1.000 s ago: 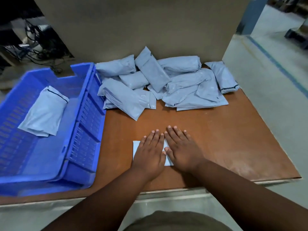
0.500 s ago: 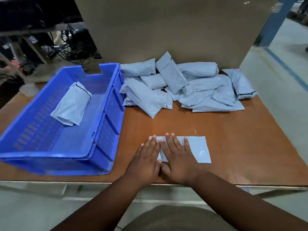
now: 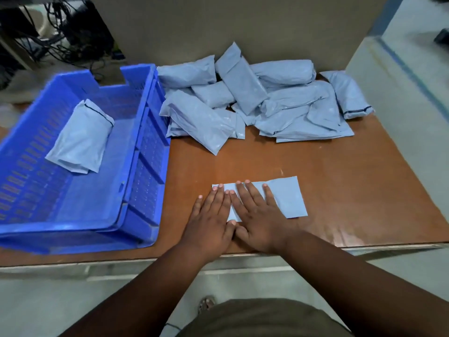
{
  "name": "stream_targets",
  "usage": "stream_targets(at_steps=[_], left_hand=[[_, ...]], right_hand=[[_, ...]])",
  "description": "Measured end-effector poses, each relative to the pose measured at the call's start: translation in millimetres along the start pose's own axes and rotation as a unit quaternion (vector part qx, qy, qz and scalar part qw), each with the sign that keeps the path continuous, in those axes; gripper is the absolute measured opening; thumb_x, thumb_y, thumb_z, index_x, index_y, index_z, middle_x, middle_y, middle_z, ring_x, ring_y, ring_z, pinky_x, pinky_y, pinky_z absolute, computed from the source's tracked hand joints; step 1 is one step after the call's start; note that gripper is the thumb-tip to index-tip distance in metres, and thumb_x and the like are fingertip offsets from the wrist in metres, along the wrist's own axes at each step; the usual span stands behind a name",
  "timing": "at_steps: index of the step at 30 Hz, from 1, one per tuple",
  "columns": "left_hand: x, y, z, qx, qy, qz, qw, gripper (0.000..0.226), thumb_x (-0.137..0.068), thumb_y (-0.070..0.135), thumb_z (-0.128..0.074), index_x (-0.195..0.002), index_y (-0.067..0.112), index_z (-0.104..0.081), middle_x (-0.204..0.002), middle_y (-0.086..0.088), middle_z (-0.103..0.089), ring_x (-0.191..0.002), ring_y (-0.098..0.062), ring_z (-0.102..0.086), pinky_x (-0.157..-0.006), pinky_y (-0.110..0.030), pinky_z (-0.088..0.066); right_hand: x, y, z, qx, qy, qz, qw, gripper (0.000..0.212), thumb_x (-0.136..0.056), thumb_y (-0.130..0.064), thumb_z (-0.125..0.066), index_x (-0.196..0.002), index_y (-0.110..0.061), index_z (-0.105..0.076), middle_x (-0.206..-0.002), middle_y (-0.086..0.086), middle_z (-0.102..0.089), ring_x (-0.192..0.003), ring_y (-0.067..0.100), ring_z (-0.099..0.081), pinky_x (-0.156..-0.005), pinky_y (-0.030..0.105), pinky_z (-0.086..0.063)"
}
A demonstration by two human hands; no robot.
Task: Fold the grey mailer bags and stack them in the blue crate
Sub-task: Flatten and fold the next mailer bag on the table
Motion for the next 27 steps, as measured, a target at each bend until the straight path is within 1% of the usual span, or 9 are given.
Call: stream_targets(at_steps=[3,5,7,9,12,15,22,25,27], left_hand=[[-0.6,2.6,8.8,0.027,-0.021,0.015,0.999,0.08,-0.098,0.059,-0.007,-0.17,0.023,-0.005,-0.178,0.0,0.011,-0.163,-0.017,0.011,-0.131,-0.055,-0.006],[-1.9,10.2,17.4,0.024,-0.013,0.02,0.999,0.078,-0.099,0.063,-0.007,-0.169,0.027,-0.008,-0.178,0.0,0.007,-0.164,-0.022,0.007,-0.131,-0.055,-0.007],[-6.0,24.2,29.3,0.012,0.018,0.006,1.0,0.074,-0.102,0.065,-0.015,-0.169,0.032,-0.01,-0.178,-0.001,0.001,-0.164,-0.027,0.0,-0.129,-0.056,-0.011],[-14.0,44.2,35.4,0.013,0.031,-0.022,0.999,0.077,-0.101,0.069,-0.021,-0.169,0.035,-0.007,-0.178,-0.001,0.004,-0.164,-0.026,0.003,-0.129,-0.056,-0.008],[-27.7,73.5,29.9,0.017,0.014,-0.049,0.999,0.085,-0.098,0.069,-0.027,-0.17,0.03,-0.001,-0.178,0.0,0.011,-0.163,-0.022,0.014,-0.131,-0.056,-0.001],[-34.8,88.8,16.3,-0.016,0.012,-0.062,0.998,0.084,-0.099,0.063,-0.029,-0.17,0.024,-0.005,-0.178,-0.005,0.009,-0.164,-0.027,0.01,-0.13,-0.06,-0.003],[-35.7,90.7,6.6,-0.044,0.036,-0.081,0.995,0.083,-0.099,0.054,-0.034,-0.17,0.019,-0.011,-0.178,-0.011,-0.002,-0.164,-0.033,-0.002,-0.127,-0.063,-0.01],[-37.7,89.7,2.5,-0.04,0.023,-0.083,0.995,0.082,-0.099,0.053,-0.032,-0.17,0.02,-0.009,-0.178,-0.01,0.001,-0.164,-0.032,0.002,-0.129,-0.061,-0.005],[-41.6,83.5,0.7,-0.019,0.0,-0.087,0.996,0.081,-0.098,0.056,-0.022,-0.17,0.024,-0.003,-0.178,-0.005,0.011,-0.164,-0.027,0.011,-0.13,-0.056,0.003]], right_hand=[[-0.9,4.4,8.2,-0.027,-0.019,0.011,0.999,0.08,-0.1,-0.063,-0.008,-0.17,-0.025,0.004,-0.177,0.003,0.015,-0.162,0.024,0.02,-0.127,0.061,0.008],[7.4,13.1,21.4,-0.051,-0.011,0.012,0.999,0.076,-0.101,-0.061,-0.009,-0.17,-0.028,0.0,-0.177,0.001,0.011,-0.162,0.021,0.016,-0.129,0.058,0.008],[20.9,32.8,36.5,-0.044,0.027,-0.013,0.999,0.071,-0.105,-0.056,-0.015,-0.17,-0.026,-0.012,-0.178,0.004,0.0,-0.164,0.022,0.005,-0.13,0.057,0.002],[36.2,57.5,45.6,-0.008,0.053,-0.049,0.997,0.069,-0.106,-0.051,-0.022,-0.169,-0.023,-0.017,-0.178,0.005,-0.005,-0.164,0.023,0.0,-0.131,0.056,-0.001],[54.3,81.5,39.8,0.022,0.04,-0.071,0.996,0.073,-0.104,-0.051,-0.025,-0.169,-0.02,-0.015,-0.178,0.008,-0.001,-0.164,0.026,-0.001,-0.129,0.058,-0.011],[66.1,87.4,20.4,0.018,0.032,-0.077,0.996,0.075,-0.105,-0.056,-0.029,-0.169,-0.018,-0.018,-0.177,0.013,-0.006,-0.163,0.034,-0.006,-0.126,0.062,-0.02],[65.8,88.1,6.1,0.011,0.038,-0.053,0.998,0.078,-0.106,-0.058,-0.028,-0.169,-0.014,-0.012,-0.177,0.015,-0.001,-0.163,0.035,0.003,-0.13,0.059,-0.009],[66.0,89.7,2.1,0.003,0.037,-0.054,0.998,0.079,-0.105,-0.058,-0.026,-0.17,-0.015,-0.011,-0.177,0.014,0.0,-0.163,0.034,0.003,-0.131,0.057,-0.006],[62.3,89.3,1.3,-0.009,0.034,-0.064,0.997,0.079,-0.104,-0.057,-0.027,-0.17,-0.015,-0.012,-0.177,0.014,-0.003,-0.163,0.034,0.001,-0.131,0.057,-0.007]])
Point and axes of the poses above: each hand's wrist, its own x-axis away from the middle knuckle, its own z-axis out of the back of the hand, y = z × x, the point moved 8 cm from there along -x, towards the middle knuckle
